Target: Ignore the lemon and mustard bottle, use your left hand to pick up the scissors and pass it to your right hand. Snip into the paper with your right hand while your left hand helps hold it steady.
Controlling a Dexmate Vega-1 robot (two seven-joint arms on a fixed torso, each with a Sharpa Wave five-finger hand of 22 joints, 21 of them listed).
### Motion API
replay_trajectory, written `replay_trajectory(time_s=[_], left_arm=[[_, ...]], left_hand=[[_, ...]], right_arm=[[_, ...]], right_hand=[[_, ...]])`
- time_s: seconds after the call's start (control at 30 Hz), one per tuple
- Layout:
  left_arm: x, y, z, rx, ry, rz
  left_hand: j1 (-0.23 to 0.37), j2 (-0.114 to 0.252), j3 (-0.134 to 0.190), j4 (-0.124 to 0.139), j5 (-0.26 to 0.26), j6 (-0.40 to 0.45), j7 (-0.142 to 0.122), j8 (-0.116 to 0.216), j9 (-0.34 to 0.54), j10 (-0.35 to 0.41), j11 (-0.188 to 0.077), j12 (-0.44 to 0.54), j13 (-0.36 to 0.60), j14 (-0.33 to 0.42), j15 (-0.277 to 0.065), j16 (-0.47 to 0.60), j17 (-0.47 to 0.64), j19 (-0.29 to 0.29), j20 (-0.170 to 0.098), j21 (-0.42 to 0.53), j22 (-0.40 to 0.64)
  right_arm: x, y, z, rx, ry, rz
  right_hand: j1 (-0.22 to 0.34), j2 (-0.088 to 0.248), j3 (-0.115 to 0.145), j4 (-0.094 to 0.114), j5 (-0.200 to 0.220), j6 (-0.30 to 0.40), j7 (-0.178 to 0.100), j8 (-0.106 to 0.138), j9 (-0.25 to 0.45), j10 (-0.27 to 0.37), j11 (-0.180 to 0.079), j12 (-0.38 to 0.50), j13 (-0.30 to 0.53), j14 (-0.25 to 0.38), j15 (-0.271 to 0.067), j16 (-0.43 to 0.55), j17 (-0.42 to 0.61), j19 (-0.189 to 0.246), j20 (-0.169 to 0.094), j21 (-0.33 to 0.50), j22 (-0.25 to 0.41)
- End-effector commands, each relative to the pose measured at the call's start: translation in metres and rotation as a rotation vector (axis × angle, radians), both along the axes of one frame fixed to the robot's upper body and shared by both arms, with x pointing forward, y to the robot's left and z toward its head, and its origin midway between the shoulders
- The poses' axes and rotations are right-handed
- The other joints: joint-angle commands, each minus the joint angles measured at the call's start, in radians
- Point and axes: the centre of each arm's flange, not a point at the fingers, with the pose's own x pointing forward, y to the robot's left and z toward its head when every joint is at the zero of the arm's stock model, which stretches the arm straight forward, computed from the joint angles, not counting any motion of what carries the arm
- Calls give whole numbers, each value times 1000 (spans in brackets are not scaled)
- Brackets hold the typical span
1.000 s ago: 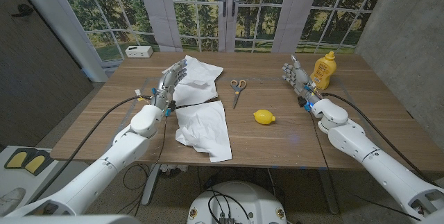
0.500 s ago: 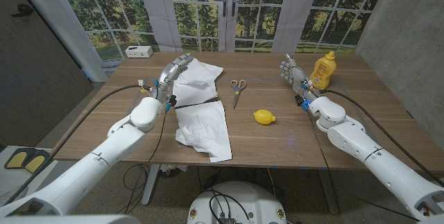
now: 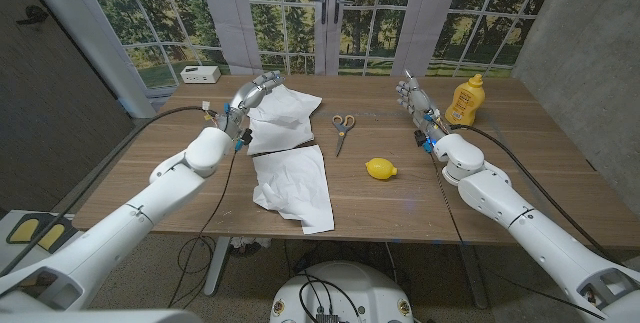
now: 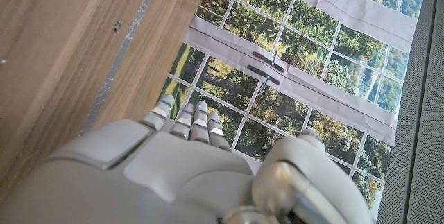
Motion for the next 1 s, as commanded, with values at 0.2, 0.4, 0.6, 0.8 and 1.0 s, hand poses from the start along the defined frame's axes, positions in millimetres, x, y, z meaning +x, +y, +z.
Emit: replay_trajectory(time_s=[0.2,0.4,0.6,0.8,1.0], left_arm=[[-10,-14,5,155,-81,147],[-15,-16,6,200,-101,182],[-21,-15,7,237,-120,204],[-26,-18,12,290,-155,229],[-28,-18,16,377,-173,248]], left_hand=[[10,8,-3,-5,12,26,-3,7,3,7,-7,2,5,-6,-104,-2,1,-7,-45,-2,3],[17,9,-2,-7,14,40,-3,11,3,19,-12,5,5,-6,-107,-1,1,-7,-47,-3,3],[24,9,-2,-8,15,48,-6,13,3,25,-15,6,5,-8,-109,-1,1,-10,-43,-4,3],[37,11,0,-11,19,55,-17,14,4,22,-22,3,5,-19,-114,-4,1,-17,-38,-7,3],[77,20,14,-19,30,43,-31,7,4,9,-40,-5,5,-37,-125,-7,0,-32,-44,-11,1]], right_arm=[[-3,-6,-4,-28,5,-7],[-6,-3,-6,-36,3,-11],[-7,-3,-9,-32,12,-3],[-8,-5,-5,-35,12,-1],[-9,-8,-5,-28,7,2]], right_hand=[[10,3,5,-4,1,-2,13,-2,2,1,0,2,6,-3,9,1,3,5,5,5,5],[12,4,6,-4,0,0,11,-2,2,5,-1,3,6,-4,9,1,3,5,5,5,5],[14,5,7,-5,-1,3,12,-2,2,6,0,2,6,-4,9,1,3,3,5,5,5],[16,6,8,-5,-2,3,11,-3,2,6,0,2,6,-4,8,1,3,2,5,4,5],[19,9,10,-6,-3,4,11,-3,2,7,-1,2,6,-6,8,0,3,-1,5,4,5]])
